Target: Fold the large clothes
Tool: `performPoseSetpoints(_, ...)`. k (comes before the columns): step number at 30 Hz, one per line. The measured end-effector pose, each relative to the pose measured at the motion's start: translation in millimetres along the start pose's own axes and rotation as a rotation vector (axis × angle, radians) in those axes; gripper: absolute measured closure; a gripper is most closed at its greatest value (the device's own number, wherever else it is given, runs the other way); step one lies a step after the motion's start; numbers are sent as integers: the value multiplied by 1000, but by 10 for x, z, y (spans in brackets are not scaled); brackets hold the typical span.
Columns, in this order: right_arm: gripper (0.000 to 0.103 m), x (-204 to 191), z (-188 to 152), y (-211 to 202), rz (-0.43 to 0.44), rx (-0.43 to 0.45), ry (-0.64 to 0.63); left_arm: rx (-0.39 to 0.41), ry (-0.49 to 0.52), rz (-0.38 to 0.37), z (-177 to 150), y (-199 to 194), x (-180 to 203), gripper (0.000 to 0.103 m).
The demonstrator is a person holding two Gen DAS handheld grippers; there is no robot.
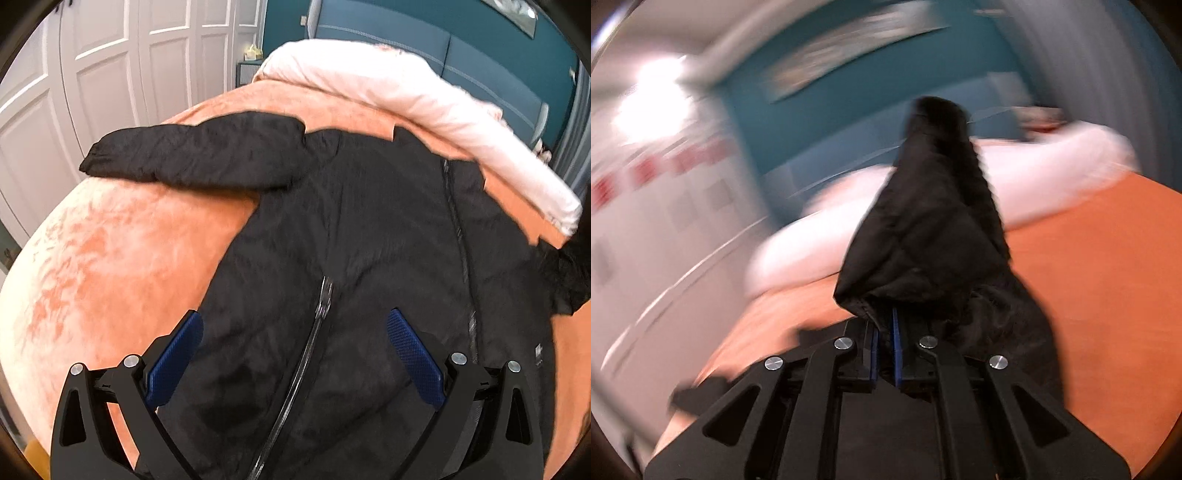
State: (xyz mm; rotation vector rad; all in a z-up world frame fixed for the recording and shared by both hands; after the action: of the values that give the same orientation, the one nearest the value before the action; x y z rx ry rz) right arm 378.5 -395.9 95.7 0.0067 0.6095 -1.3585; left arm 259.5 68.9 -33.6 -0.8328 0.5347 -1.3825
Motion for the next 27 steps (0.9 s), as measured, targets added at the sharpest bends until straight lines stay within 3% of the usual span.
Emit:
performPoseSetpoints(1,97,-407,-177,179,87,-60,-45,8,-17,-17,67,-16,-15,6)
performPoseSetpoints(3,94,-977,-620,550,167,-184,-113,12,-51,-52,180,-30,-44,6)
performPoseSetpoints(7,87,-1654,-1802,1294,90,-509,-276,-21,-161,-154,407,52,-91,6)
performPoseSetpoints(9,87,-1719,-2079,1292,30,-579,-312,-54,-203,-228,498,150,-70,6)
performPoseSetpoints(12,86,-1545,-2019,882,85,-549,-219,-113,-228,-292,591,416,57,6)
performPoseSetpoints(15,65,-1185,-1951,410,79,-510,-101,-176,-236,-361,575,680,262,6)
performPoseSetpoints(16,38,-1045,-1941,294,45,-487,-68,-200,-243,-374,559,776,338,6)
performPoseSetpoints(17,20,-816,-1897,133,-4,-438,-27,-226,-251,-406,527,871,444,6)
performPoseSetpoints(19,19,-530,-1818,-63,-39,-407,26,-246,-273,-445,483,916,557,6)
performPoseSetpoints(23,20,-333,-1741,-180,-61,-399,34,-192,-334,-508,428,717,589,6)
performPoseSetpoints(27,20,31,-1704,-211,-109,-342,135,-135,-404,-555,372,417,397,6)
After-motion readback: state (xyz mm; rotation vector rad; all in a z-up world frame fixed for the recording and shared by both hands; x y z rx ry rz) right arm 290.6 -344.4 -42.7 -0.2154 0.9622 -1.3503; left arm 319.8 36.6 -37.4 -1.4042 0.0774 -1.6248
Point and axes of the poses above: each gripper's, at about its wrist camera, not at the fingertips, and y roughly the way its jaws point, x to its right, z to its top, the point moved 2 cm from there along y, roughly the way its jaws point, and after that the axes turned 1 degree about x, right-handed, at the moved point
